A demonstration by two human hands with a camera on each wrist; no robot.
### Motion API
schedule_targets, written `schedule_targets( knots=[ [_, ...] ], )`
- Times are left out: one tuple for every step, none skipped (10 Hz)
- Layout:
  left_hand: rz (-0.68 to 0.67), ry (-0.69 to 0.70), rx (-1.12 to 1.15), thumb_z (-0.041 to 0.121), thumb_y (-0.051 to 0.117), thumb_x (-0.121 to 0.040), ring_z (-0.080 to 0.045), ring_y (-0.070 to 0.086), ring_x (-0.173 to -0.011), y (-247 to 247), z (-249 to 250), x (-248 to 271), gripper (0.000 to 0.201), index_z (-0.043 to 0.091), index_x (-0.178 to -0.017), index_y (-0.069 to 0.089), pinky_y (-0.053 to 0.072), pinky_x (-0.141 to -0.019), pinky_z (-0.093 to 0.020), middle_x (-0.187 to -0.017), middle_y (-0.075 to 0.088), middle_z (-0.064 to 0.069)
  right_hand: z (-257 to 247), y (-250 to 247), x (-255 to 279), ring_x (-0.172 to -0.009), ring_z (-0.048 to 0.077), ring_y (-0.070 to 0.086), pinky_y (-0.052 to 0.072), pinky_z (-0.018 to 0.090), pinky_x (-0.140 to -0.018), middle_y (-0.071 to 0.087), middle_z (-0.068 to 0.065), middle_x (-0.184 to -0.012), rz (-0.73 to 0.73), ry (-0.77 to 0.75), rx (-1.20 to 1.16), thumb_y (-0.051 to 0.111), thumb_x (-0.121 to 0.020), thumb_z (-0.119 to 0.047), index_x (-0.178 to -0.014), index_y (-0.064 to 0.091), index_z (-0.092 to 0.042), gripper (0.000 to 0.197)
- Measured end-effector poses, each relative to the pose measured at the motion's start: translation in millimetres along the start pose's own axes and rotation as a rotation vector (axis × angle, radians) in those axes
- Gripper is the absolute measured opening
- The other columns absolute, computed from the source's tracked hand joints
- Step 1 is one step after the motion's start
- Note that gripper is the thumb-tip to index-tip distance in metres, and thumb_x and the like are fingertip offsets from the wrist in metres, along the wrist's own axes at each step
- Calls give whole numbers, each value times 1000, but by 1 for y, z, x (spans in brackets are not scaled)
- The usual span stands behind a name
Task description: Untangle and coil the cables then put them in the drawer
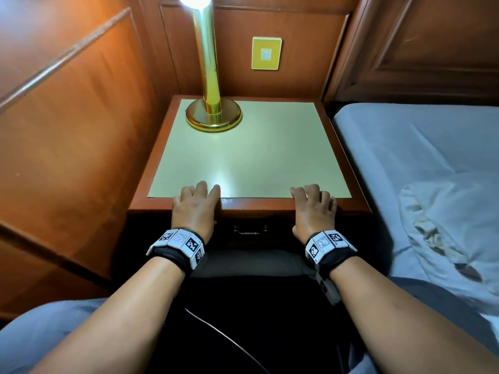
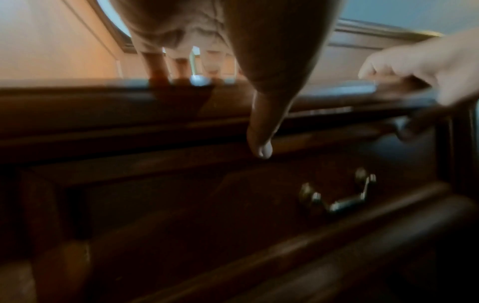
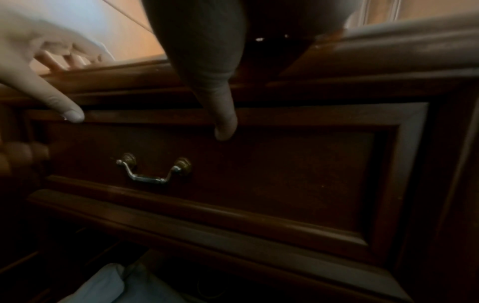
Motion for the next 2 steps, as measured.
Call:
schedule_targets(
  knots=[
    [-68, 3, 116, 34, 81, -79, -29, 43, -125, -10, -4, 5, 78, 30, -144, 38, 41, -99, -43, -146, 39, 0, -5, 3, 13, -143, 33, 15, 8, 51, -121, 12, 10, -156, -59, 22, -33, 77, -72, -16, -154, 13, -28, 105],
    [-65, -21, 350, 38, 76, -84, -24, 56, -120, -28, -10, 17, 51, 27, -129, 56, 46, -99, -41, -131, 57, 4, -15, 3, 40, -151, 33, -12, -3, 56, -120, -13, 12, -162, -141, 2, -39, 76, -79, -29, -155, -14, -29, 117]
  ],
)
Point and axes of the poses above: each hand's wrist, its own x-axis away from the middle knuckle, its own y-axis out of the palm, z = x × y, the point moved 2 cm from there along -x, towards the middle knuckle
